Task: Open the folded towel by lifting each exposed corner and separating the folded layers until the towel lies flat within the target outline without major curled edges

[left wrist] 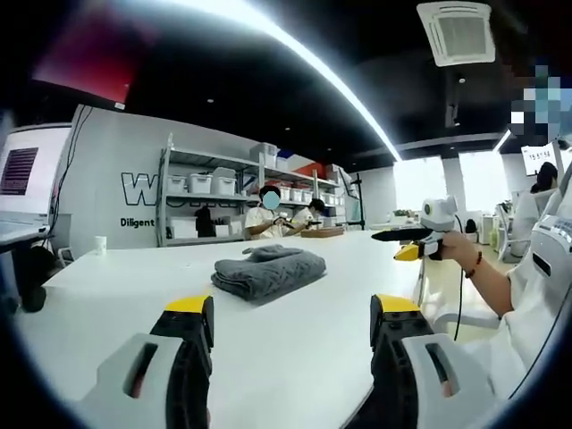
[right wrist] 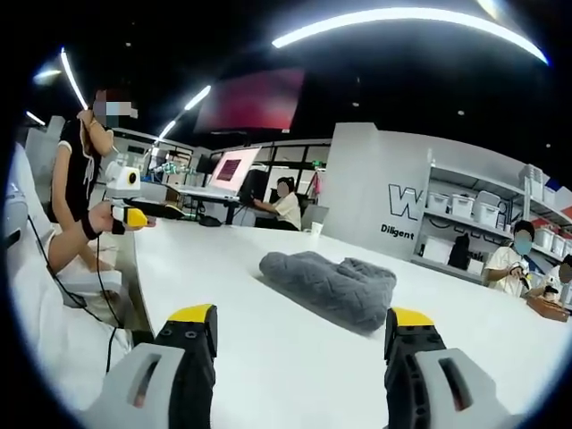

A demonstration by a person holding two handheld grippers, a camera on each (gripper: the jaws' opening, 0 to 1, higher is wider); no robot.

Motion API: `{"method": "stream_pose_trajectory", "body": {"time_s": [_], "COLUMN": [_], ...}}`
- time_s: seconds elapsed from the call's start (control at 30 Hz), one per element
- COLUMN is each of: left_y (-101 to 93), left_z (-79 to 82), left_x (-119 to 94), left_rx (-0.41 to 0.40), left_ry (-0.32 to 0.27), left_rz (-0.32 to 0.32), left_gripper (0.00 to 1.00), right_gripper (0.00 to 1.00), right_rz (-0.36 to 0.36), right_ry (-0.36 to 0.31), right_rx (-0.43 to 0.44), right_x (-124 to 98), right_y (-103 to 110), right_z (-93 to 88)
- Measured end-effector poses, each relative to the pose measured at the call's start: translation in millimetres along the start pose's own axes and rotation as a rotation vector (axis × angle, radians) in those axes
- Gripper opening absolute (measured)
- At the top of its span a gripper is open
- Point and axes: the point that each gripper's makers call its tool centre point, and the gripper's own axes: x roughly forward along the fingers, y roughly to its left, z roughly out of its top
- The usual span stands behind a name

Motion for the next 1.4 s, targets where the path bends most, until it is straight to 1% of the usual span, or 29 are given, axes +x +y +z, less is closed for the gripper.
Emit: {"method": "stream_pose_trajectory", "body": {"time_s": [0.17, 0.57, 0.63, 0.83, 1.03, 1.4], "left_y": [1.7, 3.8, 3.8, 3.5, 4.2, 4.0], "left_z": [-1.5, -2.6, -3.0, -3.3, -4.0, -5.7], "left_x": [0.0, -0.4, -0.6, -2.4, -4.6, -7.5], "left_rx": [-0.004, -0.010, -0.010, -0.012, -0.011, -0.012], "left_ry": [0.005, 0.009, 0.010, 0.011, 0.015, 0.021], "left_rz": [0.003, 0.007, 0.007, 0.012, 0.022, 0.035], "left_gripper": [0.69, 0.68, 0.71, 0.71, 0.74, 0.74], "right_gripper": [0.76, 0.75, 0.75, 0.76, 0.76, 0.76], "right_rz": [0.003, 0.015, 0.016, 0.026, 0.037, 0.049], "right_ry": [0.011, 0.008, 0.010, 0.010, 0.011, 0.007], "right_rx": [-0.004, -0.003, -0.003, -0.003, -0.004, -0.001], "right_x": [2.8, 5.5, 6.0, 8.9, 12.5, 16.0], "right_y": [1.1, 2.5, 2.6, 3.3, 3.0, 3.1], "right_z": [-2.4, -1.9, -2.5, -2.8, -3.3, -3.2]}}
